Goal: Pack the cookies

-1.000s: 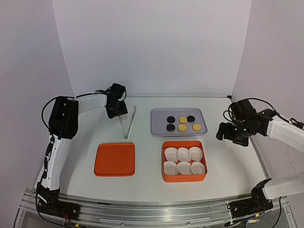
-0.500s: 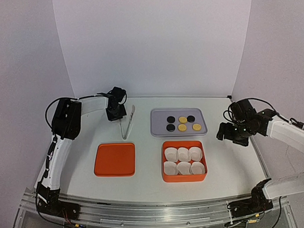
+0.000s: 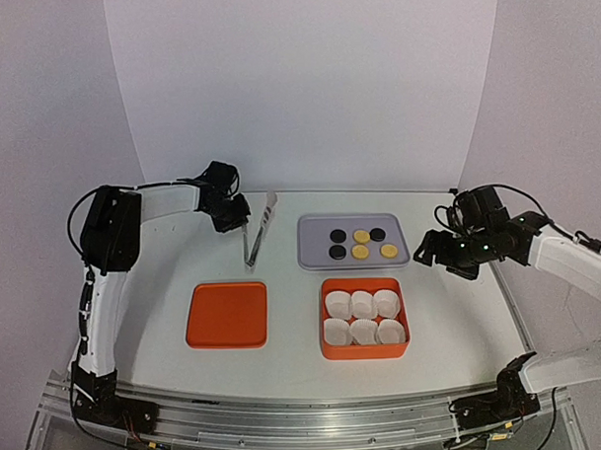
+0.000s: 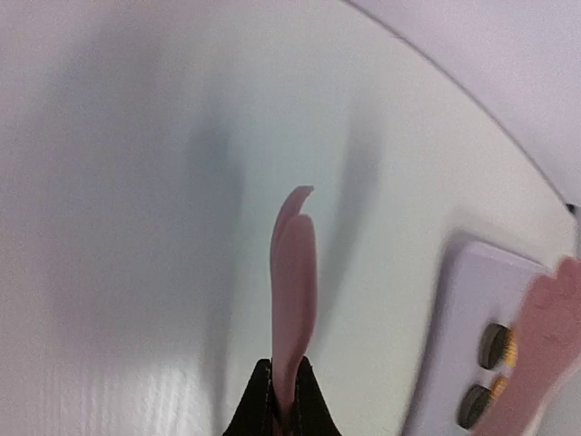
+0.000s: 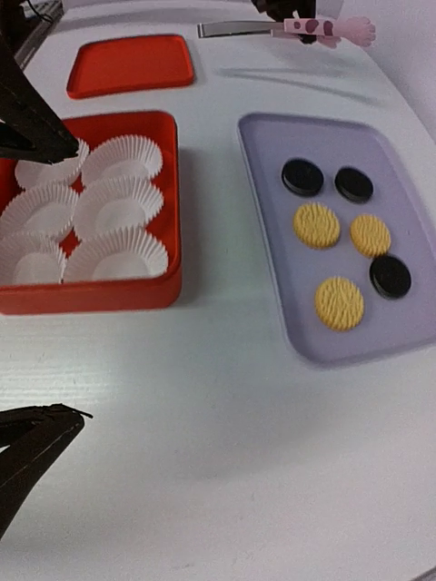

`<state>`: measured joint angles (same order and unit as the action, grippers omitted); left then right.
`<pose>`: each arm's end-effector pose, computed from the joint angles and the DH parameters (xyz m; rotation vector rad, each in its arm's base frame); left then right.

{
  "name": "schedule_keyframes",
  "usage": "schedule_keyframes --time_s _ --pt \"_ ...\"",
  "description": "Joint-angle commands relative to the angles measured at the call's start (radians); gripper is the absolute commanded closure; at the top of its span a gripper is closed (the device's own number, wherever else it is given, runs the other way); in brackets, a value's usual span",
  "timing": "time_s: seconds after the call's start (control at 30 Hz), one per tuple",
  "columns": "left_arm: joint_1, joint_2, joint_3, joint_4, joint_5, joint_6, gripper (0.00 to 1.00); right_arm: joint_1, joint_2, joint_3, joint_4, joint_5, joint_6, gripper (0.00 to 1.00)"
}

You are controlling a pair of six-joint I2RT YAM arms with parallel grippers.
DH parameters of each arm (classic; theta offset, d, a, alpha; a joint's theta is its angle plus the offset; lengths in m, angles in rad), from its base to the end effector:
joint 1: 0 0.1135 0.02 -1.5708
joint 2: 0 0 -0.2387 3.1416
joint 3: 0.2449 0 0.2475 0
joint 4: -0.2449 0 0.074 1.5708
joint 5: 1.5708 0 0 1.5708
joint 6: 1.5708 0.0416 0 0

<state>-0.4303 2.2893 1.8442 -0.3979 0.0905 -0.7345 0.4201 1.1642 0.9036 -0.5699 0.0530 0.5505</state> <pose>0.4496 -0.2105 0.1578 -0.3377 2.4887 -0.6210 0.2301 0.1004 0.2436 0.1837 2.4290 0.3838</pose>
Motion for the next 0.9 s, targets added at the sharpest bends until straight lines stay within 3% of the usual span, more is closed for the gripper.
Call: schedule_keyframes --time_s 0.0,0.1,0.27,0.43,0.67,0.87 --pt "-0.016 -0.332 -0.261 0.45 0.329 -0.163 1.0 0.079 0.024 0.01 0.265 -0.252 -0.037 0.12" --pt "-0.04 -0.467 -0.455 0.732 0.423 -0.295 1.0 0.173 0.051 0.014 0.4 -0.327 -0.091 0.11" --pt "-0.137 -0.587 -0.661 1.113 0.401 -0.418 1.0 0.234 0.129 -0.009 0.776 -0.568 -0.019 0.11" --pt "-0.239 -0.609 -0.718 1.283 0.319 -0.454 1.0 0.304 0.205 0.021 0.991 -0.649 0.004 0.12" --pt "-0.326 -0.567 -0.734 1.481 0.236 -0.513 1.0 0.337 0.297 0.076 1.077 -0.648 0.046 0.12" --pt "-0.343 -0.526 -0.716 1.46 0.208 -0.551 1.0 0.349 0.349 0.114 1.106 -0.667 0.052 0.13"
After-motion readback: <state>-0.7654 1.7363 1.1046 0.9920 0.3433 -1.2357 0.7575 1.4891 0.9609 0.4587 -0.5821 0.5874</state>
